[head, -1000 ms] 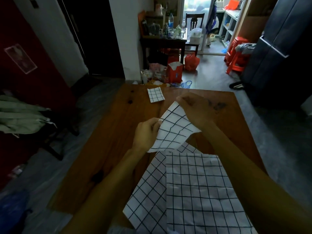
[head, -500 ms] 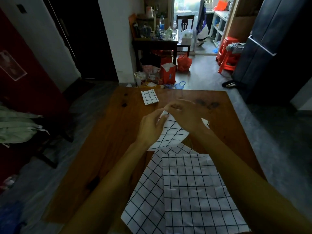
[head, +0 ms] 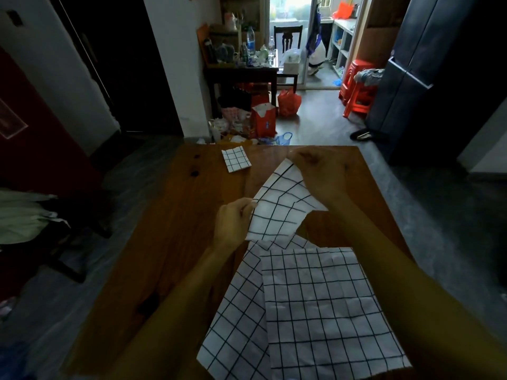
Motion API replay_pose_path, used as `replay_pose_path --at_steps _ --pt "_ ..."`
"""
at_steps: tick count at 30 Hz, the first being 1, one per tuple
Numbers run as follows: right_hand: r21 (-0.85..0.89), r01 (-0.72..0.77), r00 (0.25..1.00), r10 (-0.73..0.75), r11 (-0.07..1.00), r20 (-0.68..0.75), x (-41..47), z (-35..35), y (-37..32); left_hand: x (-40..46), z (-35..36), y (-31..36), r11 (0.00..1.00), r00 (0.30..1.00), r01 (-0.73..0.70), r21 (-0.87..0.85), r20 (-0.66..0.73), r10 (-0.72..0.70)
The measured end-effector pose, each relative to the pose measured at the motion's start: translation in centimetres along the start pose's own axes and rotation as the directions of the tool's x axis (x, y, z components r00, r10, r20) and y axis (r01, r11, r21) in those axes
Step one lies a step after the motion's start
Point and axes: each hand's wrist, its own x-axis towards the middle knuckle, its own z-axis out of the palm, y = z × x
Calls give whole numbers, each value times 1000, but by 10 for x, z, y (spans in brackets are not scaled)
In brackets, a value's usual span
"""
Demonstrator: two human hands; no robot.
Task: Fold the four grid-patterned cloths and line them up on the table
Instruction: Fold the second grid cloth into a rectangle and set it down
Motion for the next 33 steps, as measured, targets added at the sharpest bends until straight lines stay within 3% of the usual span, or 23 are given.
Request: replay_pose_path --at_steps 7,10,14,19,24,29,33 --pt "-32 -24 999 22 999 -42 0 -1 0 -7 6 -8 982 983 156 110 82 -166" --pt "-68 9 999 -12 998 -45 0 -1 5 -5 4 0 991 986 110 82 114 -119" --pt "-142 84 995 -76 986 66 -5 4 6 7 1 26 992 994 32 -124 109 -19" --pt "-120 150 985 -138 981 102 -10 10 1 28 0 46 993 995 -40 -108 83 50" --pt "-115 157 986 -150 981 69 -4 6 4 28 8 30 999 995 4 -38 95 0" --pt "26 37 999 -36 999 -31 2 -5 8 23 5 11 995 990 75 -69 125 -66" --pt "39 -24 995 27 999 -92 6 -14 7 12 3 7 994 984 74 -78 165 -60"
